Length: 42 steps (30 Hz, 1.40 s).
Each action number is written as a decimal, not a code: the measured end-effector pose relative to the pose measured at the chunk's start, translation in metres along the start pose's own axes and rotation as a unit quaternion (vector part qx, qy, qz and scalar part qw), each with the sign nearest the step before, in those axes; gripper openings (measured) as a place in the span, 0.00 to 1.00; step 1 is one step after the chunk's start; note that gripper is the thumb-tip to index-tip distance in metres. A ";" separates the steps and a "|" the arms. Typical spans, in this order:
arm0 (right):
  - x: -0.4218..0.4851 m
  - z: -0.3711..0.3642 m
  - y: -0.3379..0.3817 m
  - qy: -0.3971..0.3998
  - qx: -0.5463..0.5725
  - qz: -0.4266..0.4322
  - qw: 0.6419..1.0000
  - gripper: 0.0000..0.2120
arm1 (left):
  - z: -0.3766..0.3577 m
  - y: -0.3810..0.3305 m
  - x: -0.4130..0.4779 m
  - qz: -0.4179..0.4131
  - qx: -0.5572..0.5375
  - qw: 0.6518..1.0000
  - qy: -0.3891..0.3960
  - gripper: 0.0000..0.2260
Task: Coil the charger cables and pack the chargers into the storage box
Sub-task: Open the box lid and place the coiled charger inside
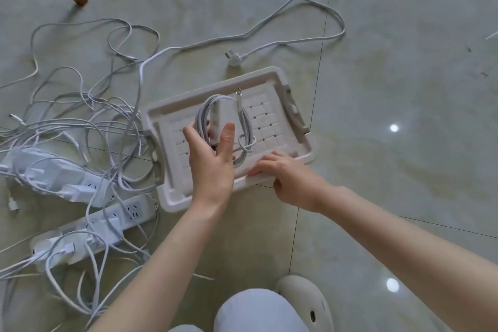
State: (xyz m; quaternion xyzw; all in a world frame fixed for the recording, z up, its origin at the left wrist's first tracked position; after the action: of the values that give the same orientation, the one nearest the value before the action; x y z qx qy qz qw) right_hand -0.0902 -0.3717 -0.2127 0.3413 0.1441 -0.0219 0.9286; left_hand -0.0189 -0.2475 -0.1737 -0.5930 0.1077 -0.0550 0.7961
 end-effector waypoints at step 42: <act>0.041 -0.014 0.043 -0.070 0.343 -0.201 0.915 0.25 | 0.015 0.030 0.004 0.064 -0.044 0.997 0.009 0.15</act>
State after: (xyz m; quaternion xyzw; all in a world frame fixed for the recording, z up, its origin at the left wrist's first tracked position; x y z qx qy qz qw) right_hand -0.0481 -0.3270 -0.2077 0.5999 0.1278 -0.2805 0.7383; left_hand -0.0123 -0.2253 -0.1988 -0.6192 0.1548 -0.0043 0.7698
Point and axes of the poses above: each hand's wrist, its own x-axis towards the middle knuckle, its own z-axis out of the back of the hand, y = z × x, the point moved 4 cm from there along x, towards the middle knuckle, and after that the axes turned 5 degrees about -z, right-handed, at the moved point
